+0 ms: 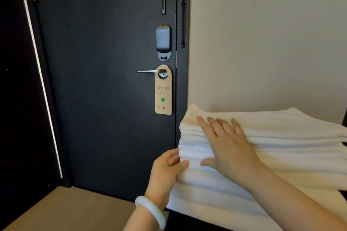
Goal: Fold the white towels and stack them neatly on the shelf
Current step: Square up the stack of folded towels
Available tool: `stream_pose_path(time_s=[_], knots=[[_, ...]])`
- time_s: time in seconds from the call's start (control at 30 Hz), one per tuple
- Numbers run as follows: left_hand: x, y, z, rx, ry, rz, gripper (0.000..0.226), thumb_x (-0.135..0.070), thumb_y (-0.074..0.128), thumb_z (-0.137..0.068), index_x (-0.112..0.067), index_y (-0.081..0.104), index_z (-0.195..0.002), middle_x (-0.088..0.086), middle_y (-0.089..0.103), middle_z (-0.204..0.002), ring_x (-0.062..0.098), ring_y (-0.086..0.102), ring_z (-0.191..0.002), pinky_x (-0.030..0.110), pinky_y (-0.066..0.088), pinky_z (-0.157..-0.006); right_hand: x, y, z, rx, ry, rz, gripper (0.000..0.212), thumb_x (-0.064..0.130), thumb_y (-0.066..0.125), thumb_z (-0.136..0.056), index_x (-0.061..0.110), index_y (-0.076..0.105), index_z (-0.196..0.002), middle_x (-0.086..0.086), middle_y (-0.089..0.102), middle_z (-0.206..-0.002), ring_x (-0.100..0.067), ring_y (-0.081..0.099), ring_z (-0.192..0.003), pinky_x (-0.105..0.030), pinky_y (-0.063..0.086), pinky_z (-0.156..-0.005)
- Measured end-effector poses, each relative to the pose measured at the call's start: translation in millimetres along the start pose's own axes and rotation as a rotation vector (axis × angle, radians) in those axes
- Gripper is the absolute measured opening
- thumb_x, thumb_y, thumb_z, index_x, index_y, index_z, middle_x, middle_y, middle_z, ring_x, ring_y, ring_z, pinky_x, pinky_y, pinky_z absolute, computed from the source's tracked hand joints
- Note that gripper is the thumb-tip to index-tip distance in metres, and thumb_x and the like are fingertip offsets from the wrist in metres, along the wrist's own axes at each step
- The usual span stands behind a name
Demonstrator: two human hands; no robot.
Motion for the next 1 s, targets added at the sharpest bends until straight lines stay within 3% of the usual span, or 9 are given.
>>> stream_pose_path(time_s=[0.13, 0.23, 0.33, 0.5, 0.7, 0.77, 0.83, 0.9, 1.0], knots=[[4, -2, 0, -0.077, -0.014, -0.008, 0.032, -0.006, 0.073, -0.085, -0.016, 0.066, -0.114, 0.000, 0.075, -0.103, 0.019, 0.070, -0.101, 0.044, 0.052, -0.097, 13, 6, -4, 0.036, -0.004, -0.011, 0.124, 0.064, 0.088, -0.040, 0.011, 0.045, -0.143, -0.010, 0.062, -0.111, -0.035, 0.059, -0.090, -0.050, 0.050, -0.081], [-3, -7, -1, -0.142, 0.017, -0.105, 0.025, -0.007, 0.076, -0.082, -0.017, 0.066, -0.103, 0.004, 0.074, -0.089, 0.023, 0.071, -0.091, 0.032, 0.057, -0.083, 11, 3, -9, 0.013, -0.046, 0.041, 0.097, 0.053, 0.088, -0.055, 0.014, 0.049, -0.135, -0.006, 0.065, -0.103, -0.032, 0.058, -0.083, -0.045, 0.048, -0.071], [-21, -11, -3, -0.162, 0.080, -0.178, 0.027, -0.005, 0.076, -0.081, -0.018, 0.061, -0.100, 0.005, 0.072, -0.078, 0.017, 0.069, -0.078, 0.021, 0.050, -0.069, 5, -9, -22, -0.062, -0.034, 0.039, 0.078, 0.044, 0.088, -0.061, 0.012, 0.056, -0.125, -0.007, 0.067, -0.092, -0.033, 0.059, -0.076, -0.044, 0.049, -0.064], [-21, -15, -4, -0.179, 0.040, -0.174, 0.028, -0.005, 0.075, -0.082, -0.017, 0.059, -0.101, 0.005, 0.072, -0.081, 0.013, 0.068, -0.077, 0.022, 0.049, -0.068, 12, 3, -1, 0.064, -0.123, 0.012, 0.106, 0.066, 0.076, -0.062, 0.014, 0.036, -0.146, -0.004, 0.057, -0.116, -0.030, 0.055, -0.093, -0.043, 0.046, -0.080], [-10, -16, 2, -0.103, -0.149, 0.112, 0.014, -0.003, 0.063, -0.089, 0.004, 0.056, -0.100, 0.018, 0.066, -0.089, 0.025, 0.065, -0.078, 0.039, 0.056, -0.088, 0, 1, 21, 0.050, -0.075, -0.021, 0.127, 0.057, 0.087, -0.052, 0.017, 0.024, -0.155, -0.004, 0.049, -0.139, -0.027, 0.051, -0.124, -0.050, 0.026, -0.112], [-20, -10, 10, -0.033, -0.163, 0.164, 0.016, -0.003, 0.067, -0.080, -0.001, 0.052, -0.084, 0.017, 0.054, -0.088, 0.030, 0.055, -0.081, 0.039, 0.050, -0.089, -4, -1, 31, 0.063, -0.021, -0.030, 0.129, 0.057, 0.087, -0.052, 0.016, 0.021, -0.156, -0.006, 0.047, -0.144, -0.027, 0.048, -0.130, -0.053, 0.024, -0.115], [-30, -8, 17, -0.011, -0.162, 0.241, 0.023, -0.005, 0.071, -0.072, -0.002, 0.052, -0.085, 0.018, 0.050, -0.095, 0.034, 0.052, -0.087, 0.040, 0.047, -0.092, -10, -4, 39, 0.074, 0.041, -0.020, 0.131, 0.056, 0.088, -0.051, 0.014, 0.020, -0.156, -0.008, 0.046, -0.146, -0.027, 0.046, -0.133, -0.057, 0.023, -0.116], [-30, -7, 23, -0.036, -0.190, 0.369, 0.009, 0.003, 0.060, -0.087, 0.007, 0.056, -0.080, 0.026, 0.060, -0.101, 0.039, 0.063, -0.098, 0.046, 0.049, -0.098, -25, -6, 48, 0.084, 0.108, 0.005, 0.132, 0.054, 0.090, -0.049, 0.013, 0.022, -0.155, -0.010, 0.047, -0.146, -0.029, 0.046, -0.134, -0.061, 0.021, -0.115], [-24, 2, 31, -0.018, -0.209, 0.495, 0.013, 0.005, 0.053, -0.091, 0.014, 0.061, -0.095, 0.034, 0.064, -0.109, 0.041, 0.065, -0.104, 0.048, 0.047, -0.102, -57, -9, 67, 0.110, 0.204, 0.050, 0.133, 0.051, 0.091, -0.048, 0.013, 0.022, -0.155, -0.012, 0.045, -0.147, -0.033, 0.042, -0.137, -0.064, 0.017, -0.115]])
Point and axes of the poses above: each hand's wrist, its own z-axis away from the middle knuckle, its own y-axis out of the palm, x = y × z, the point moved 5 cm from there along -z, towards the middle knuckle
